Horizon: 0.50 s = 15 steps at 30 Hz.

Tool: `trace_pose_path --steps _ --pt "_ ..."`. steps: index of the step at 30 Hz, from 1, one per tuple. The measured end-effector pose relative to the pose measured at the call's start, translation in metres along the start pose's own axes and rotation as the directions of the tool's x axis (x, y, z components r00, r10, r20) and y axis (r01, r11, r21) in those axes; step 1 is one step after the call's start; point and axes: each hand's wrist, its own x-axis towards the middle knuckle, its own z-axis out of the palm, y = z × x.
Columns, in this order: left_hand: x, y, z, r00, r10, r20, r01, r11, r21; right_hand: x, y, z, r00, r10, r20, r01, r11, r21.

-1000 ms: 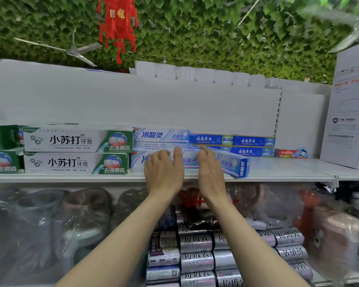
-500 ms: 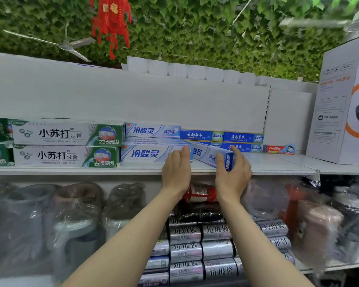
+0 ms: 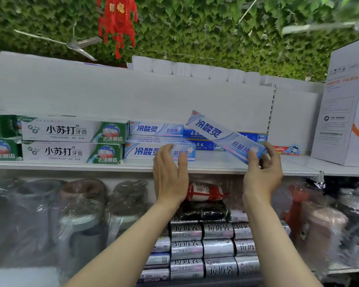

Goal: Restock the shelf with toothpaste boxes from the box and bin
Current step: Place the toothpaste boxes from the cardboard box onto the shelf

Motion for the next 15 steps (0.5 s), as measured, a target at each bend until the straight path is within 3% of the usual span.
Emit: trace_pose_path --steps 3,6,10,12,15 --pt "-0.005 -0.004 -0.005 0.99 0.054 -0.132 -0.049 0.998 0.043 -0.009 -0.002 0.01 0.982 0.021 0.187 -0.027 0.999 0.025" --pt "-0.008 -0.014 -0.013 0.985 0.052 -0.165 -0.033 0.993 0.114 -0.024 0.014 0.027 0.928 0.103 0.358 -0.075 0.993 -0.093" --pt "-0.008 -0.035 -0.029 0.989 -0.018 -0.146 0.051 0.973 0.225 -0.04 0.034 0.052 0.86 0.106 0.499 0.067 0.946 -0.317" --pt "-0.007 -0.04 -0.035 0.992 -0.051 -0.116 0.079 0.963 0.259 -0.047 0.039 0.061 0.85 0.052 0.525 0.194 0.895 -0.402" --pt "-0.007 -0.045 -0.04 0.994 -0.034 -0.106 0.066 0.946 0.317 -0.061 0.037 0.063 0.909 -0.06 0.413 0.226 0.902 -0.367"
